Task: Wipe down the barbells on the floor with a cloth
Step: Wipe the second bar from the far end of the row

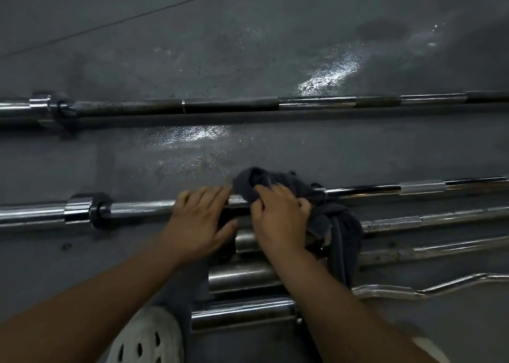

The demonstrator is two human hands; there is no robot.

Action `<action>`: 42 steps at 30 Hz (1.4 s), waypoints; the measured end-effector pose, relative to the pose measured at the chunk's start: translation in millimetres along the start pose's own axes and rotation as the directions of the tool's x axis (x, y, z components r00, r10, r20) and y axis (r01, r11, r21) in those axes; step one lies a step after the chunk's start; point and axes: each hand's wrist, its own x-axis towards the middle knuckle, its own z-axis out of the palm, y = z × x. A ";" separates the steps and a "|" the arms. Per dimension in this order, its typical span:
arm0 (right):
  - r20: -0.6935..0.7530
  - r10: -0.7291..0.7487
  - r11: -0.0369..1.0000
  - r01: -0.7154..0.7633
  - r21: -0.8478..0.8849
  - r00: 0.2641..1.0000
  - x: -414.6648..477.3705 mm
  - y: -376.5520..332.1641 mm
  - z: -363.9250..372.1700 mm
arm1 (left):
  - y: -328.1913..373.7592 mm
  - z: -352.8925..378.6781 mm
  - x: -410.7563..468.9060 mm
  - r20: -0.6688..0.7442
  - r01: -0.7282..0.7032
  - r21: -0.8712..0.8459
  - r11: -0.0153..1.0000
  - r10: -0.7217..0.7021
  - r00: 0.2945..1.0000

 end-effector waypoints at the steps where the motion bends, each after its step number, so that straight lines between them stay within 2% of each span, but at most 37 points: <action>1: 0.004 -0.047 0.999 0.047 0.026 0.999 3.2 0.5 -0.2 | -0.9 -2.1 5.4 -0.010 -0.004 0.015 1.000 0.004 1.000; 4: 0.002 -0.217 0.971 0.216 -0.104 0.976 28.2 34.6 -14.2 | -10.3 -18.0 31.2 -0.004 -0.019 0.032 0.999 0.020 1.000; 5: -0.013 -0.174 0.977 0.171 -0.130 0.985 41.3 52.3 -22.2 | -16.5 -23.8 41.5 0.000 -0.022 0.034 0.999 0.022 1.000; 8: -0.092 0.169 0.978 -0.179 -0.109 0.981 72.5 99.8 -50.1 | -28.5 -31.3 55.9 -0.027 0.035 0.014 0.999 -0.035 0.999; 9: -0.114 0.225 0.967 -0.236 -0.093 0.968 78.6 100.3 -50.3 | -28.3 -27.9 54.1 -0.042 0.064 0.035 0.997 -0.063 0.997; 10: -0.126 0.214 0.972 -0.224 -0.074 0.969 82.4 89.2 -46.0 | -27.1 -23.5 52.2 -0.050 0.088 0.067 0.994 -0.085 0.995; 11: -0.120 0.155 0.986 -0.162 -0.047 0.981 84.1 68.4 -36.5 | -26.3 -19.6 52.4 -0.052 0.104 0.089 0.991 -0.099 0.994; 14: -0.085 -0.195 0.980 0.192 -0.051 0.977 74.0 -14.7 8.0 | -30.1 -22.5 74.1 -0.043 0.141 0.100 0.985 -0.137 0.990; 16: -0.052 -0.298 0.955 0.298 -0.018 0.953 78.1 -35.6 20.1 | -35.6 -35.2 88.8 -0.003 0.151 0.085 0.985 -0.151 0.989; 18: -0.079 -0.352 0.935 0.346 -0.079 0.933 93.4 -14.4 7.0 | -43.7 -44.8 96.6 0.031 0.109 0.075 0.991 -0.112 0.993; 20: -0.130 -0.257 0.965 0.245 -0.095 0.958 110.9 28.2 -13.6 | -50.1 -50.2 94.8 0.036 0.058 0.045 0.997 -0.059 0.998; 22: -0.150 -0.034 0.997 0.023 -0.075 0.988 124.7 87.0 -37.6 | -48.1 -51.8 86.3 0.031 0.027 0.010 1.000 -0.027 0.999; 24: -0.171 0.198 0.978 -0.207 -0.037 0.965 125.5 127.1 -56.4 | -40.6 -47.8 73.3 -0.007 0.033 -0.030 0.999 -0.033 0.999; 26: -0.187 0.266 0.961 -0.276 -0.029 0.946 118.1 113.5 -52.4 | -32.8 -42.8 65.1 -0.054 0.078 -0.061 0.995 -0.082 0.995; 27: -0.162 0.212 0.975 -0.220 -0.030 0.964 111.1 89.0 -43.1 | -29.1 -40.3 65.2 -0.057 0.104 -0.069 0.992 -0.108 0.993; 29: -0.042 -0.030 1.000 0.030 -0.001 0.999 83.9 29.0 -17.7 | -21.7 -34.3 67.2 0.000 0.123 -0.035 0.992 -0.124 0.992; 31: 0.055 -0.217 0.976 0.215 0.042 0.975 66.4 2.6 -11.9 | -17.1 -26.5 61.4 0.041 0.089 0.023 0.996 -0.090 0.995; 33: 0.092 -0.214 0.977 0.213 0.026 0.972 66.3 23.2 -20.4 | -17.2 -21.7 44.8 0.049 0.029 0.033 0.999 -0.031 0.998; 36: -0.036 0.048 0.998 -0.046 0.053 0.998 58.2 64.0 -32.6 | -23.9 -20.5 20.6 0.056 -0.078 0.027 0.997 0.076 0.996; 38: -0.034 0.120 0.988 -0.116 0.107 0.992 46.1 56.4 -34.3 | -22.3 -20.4 14.5 0.062 -0.095 0.021 0.995 0.093 0.994; 40: 0.070 0.012 0.980 -0.026 0.195 0.997 28.2 29.7 -33.7 | -15.6 -20.0 8.2 0.095 -0.081 0.016 0.997 0.079 0.992; 42: 0.204 -0.130 0.960 0.072 0.270 0.970 3.6 9.8 -34.9 | -11.1 -22.2 0.0 0.105 -0.089 0.005 0.996 0.088 0.991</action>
